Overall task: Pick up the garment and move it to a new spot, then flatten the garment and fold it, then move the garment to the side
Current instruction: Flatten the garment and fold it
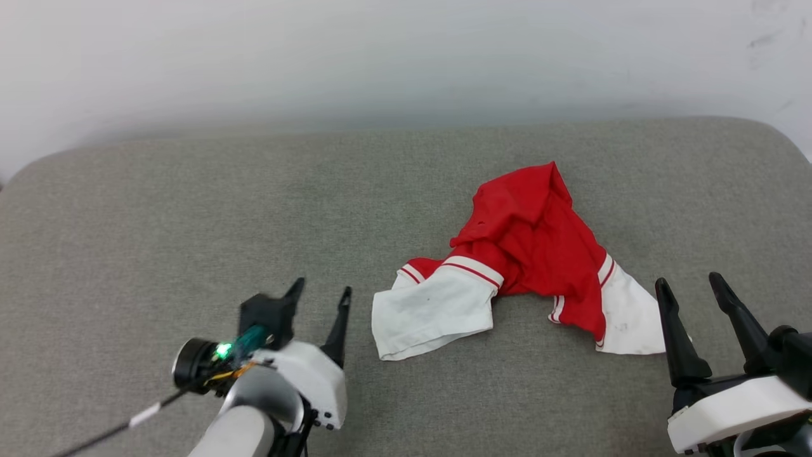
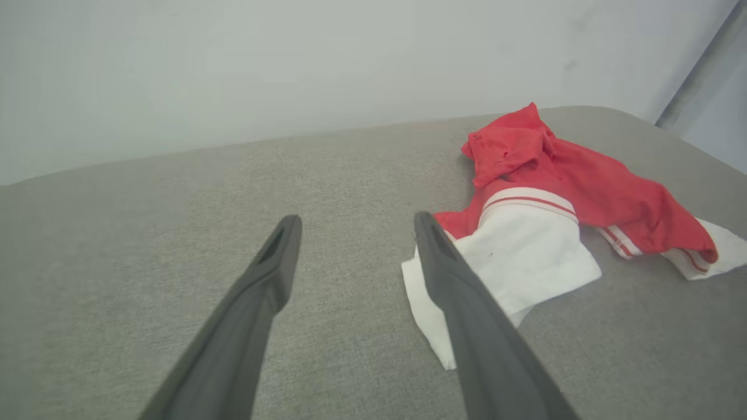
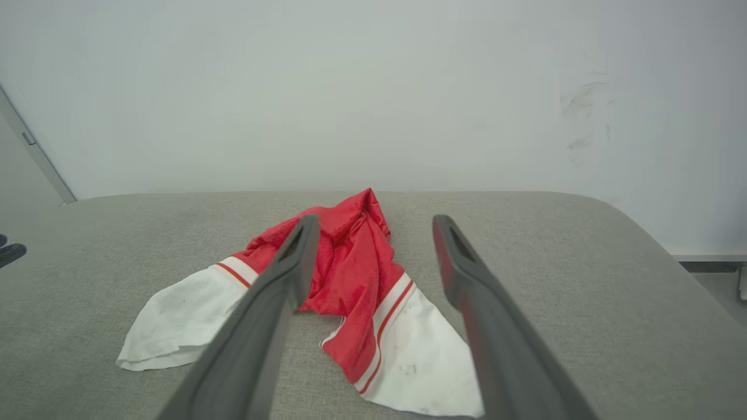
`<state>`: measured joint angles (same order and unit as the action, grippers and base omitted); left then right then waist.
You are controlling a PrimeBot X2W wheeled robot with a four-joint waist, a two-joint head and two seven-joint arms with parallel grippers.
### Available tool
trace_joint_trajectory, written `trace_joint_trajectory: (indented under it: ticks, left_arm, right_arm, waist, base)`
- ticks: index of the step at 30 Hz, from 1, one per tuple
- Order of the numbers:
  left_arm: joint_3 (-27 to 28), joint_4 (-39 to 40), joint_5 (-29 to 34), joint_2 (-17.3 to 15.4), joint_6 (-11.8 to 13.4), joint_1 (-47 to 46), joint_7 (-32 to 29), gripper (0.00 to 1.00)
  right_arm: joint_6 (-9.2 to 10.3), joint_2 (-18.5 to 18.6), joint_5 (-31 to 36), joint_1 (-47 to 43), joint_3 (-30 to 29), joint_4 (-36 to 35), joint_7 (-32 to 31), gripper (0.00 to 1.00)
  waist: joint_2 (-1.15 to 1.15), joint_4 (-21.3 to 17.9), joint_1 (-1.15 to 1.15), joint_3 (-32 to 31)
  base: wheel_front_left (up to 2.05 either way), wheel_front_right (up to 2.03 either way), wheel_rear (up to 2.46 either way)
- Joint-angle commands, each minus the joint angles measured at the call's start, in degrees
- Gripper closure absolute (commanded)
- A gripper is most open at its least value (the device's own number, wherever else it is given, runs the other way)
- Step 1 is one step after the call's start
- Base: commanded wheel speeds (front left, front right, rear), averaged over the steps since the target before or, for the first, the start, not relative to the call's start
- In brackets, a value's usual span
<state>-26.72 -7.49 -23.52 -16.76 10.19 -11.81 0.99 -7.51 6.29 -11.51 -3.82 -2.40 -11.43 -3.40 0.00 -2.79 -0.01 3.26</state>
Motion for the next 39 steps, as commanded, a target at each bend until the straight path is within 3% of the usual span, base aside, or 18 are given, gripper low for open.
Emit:
trace_joint_trajectory:
  ticks: [1, 8, 18, 21, 22, 24, 29, 39]
  left_arm:
    - [-1.7, -1.5, -0.5, -0.2, -1.8, -2.7, -4.5, 0.0]
    - [-7.1, -6.8, -2.3, -1.8, -7.5, -9.8, -23.1, 0.0]
    - [-11.4, -13.5, -3.9, -2.9, -11.6, -13.4, -37.9, 0.0]
    - [-13.0, -15.6, -5.3, -2.6, -12.6, -12.6, -42.5, 0.92]
    - [-13.3, -16.0, -5.7, -2.5, -13.0, -12.4, -43.3, 1.0]
    - [-13.5, -16.0, -6.2, -2.4, -13.4, -12.6, -43.9, 1.0]
    - [-10.8, -12.9, -5.4, -2.3, -11.2, -12.9, -37.3, 1.0]
    - [-2.9, -0.3, -6.0, -5.0, -1.8, -4.0, -24.4, 1.0]
  right_arm:
    - [0.03, -0.4, 0.4, -0.7, 0.4, -1.2, -0.5, 0.0]
    - [0.04, -0.7, -0.3, 0.6, 1.8, -2.9, -1.2, 0.0]
    - [0.03, -1.7, -1.7, 1.6, 2.0, -1.7, 0.2, 0.0]
    - [0.03, -1.7, -1.9, 2.0, 1.7, -1.2, 0.5, 0.0]
    - [0.03, -1.7, -1.8, 2.2, 1.5, -1.2, 0.6, 0.0]
    - [0.03, -1.7, -1.9, 2.3, 1.2, -1.1, 0.6, 0.0]
    - [0.04, -1.4, -2.8, 1.9, -0.2, -0.4, -0.2, 0.0]
    - [0.04, 2.2, -9.4, 0.3, -7.4, 7.0, -7.4, 0.0]
  waist:
    - [0.0, -1.1, 0.01, 1.0]
    - [0.0, -4.3, 0.01, 5.2]
    - [0.0, -7.0, 0.01, 9.7]
    - [0.0, -7.4, 0.01, 10.1]
    - [0.0, -7.5, 0.01, 10.0]
    - [0.0, -7.6, 0.01, 10.0]
    - [0.0, -7.1, 0.01, 9.1]
    - [0.0, -4.1, 0.01, 6.0]
  base:
    - [0.0, 0.0, 0.0]
    - [0.0, 0.0, 0.0]
    - [0.0, 0.0, 0.0]
    - [0.0, 0.0, 0.0]
    - [0.0, 0.0, 0.0]
    - [0.0, 0.0, 0.0]
    - [0.0, 0.0, 0.0]
    - [0.0, 0.0, 0.0]
